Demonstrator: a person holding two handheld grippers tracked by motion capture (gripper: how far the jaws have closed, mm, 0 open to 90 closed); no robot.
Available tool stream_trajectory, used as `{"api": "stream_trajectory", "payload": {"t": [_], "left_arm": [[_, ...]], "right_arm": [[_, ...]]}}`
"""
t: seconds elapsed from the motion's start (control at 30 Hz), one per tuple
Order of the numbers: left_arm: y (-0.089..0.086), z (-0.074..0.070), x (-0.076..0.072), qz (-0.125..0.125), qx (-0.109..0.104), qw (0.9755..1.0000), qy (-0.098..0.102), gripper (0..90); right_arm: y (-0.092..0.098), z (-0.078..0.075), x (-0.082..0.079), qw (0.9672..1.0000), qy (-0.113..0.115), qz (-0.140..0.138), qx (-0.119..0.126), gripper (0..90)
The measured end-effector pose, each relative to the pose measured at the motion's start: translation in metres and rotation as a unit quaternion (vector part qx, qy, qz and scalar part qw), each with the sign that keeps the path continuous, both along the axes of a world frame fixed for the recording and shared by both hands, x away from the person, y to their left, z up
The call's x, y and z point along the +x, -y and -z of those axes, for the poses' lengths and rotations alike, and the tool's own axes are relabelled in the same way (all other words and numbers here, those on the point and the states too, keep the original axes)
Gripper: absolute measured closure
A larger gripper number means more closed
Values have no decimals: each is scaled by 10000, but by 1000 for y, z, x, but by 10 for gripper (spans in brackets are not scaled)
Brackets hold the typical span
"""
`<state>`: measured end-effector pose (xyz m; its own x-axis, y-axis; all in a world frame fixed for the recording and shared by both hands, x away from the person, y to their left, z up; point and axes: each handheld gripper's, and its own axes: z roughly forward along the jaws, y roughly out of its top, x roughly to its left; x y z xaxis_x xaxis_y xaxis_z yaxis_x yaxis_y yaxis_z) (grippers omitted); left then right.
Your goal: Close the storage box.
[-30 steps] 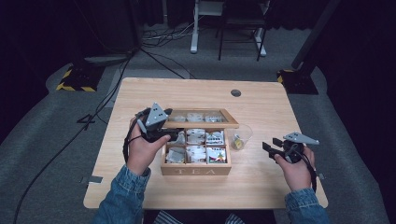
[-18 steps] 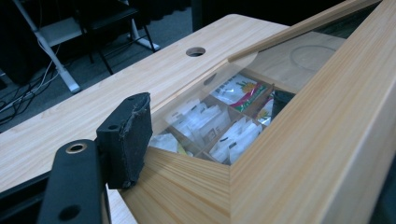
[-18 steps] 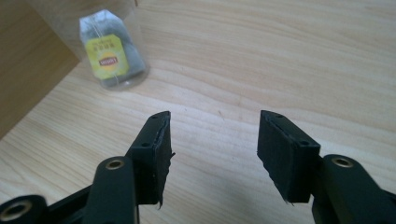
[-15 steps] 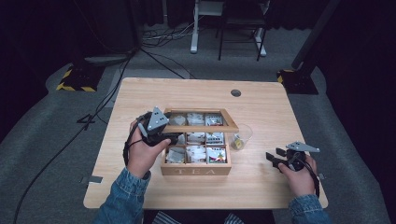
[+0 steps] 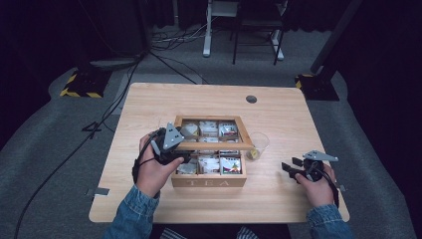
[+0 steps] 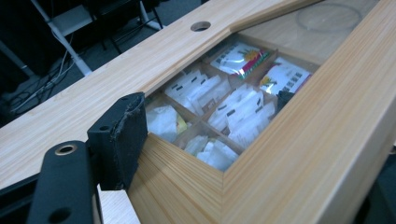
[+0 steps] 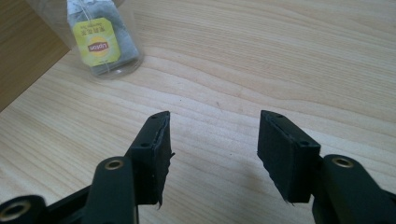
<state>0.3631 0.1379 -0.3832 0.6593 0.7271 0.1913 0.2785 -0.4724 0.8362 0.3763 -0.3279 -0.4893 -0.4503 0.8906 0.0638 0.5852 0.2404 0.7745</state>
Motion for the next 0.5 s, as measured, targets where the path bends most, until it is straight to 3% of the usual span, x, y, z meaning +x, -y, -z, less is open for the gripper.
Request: {"api": "stream_trajectory", "payload": {"t": [0.13, 0.5], "left_arm": [[3, 5, -5, -1, 210, 9998, 47, 246], [7, 18, -14, -173, 478, 9986, 111, 182]], "right_arm": [[1, 0, 2, 10000, -6, -35, -8, 453], [-1, -1, 7, 10000, 14, -85, 4, 440]]}}
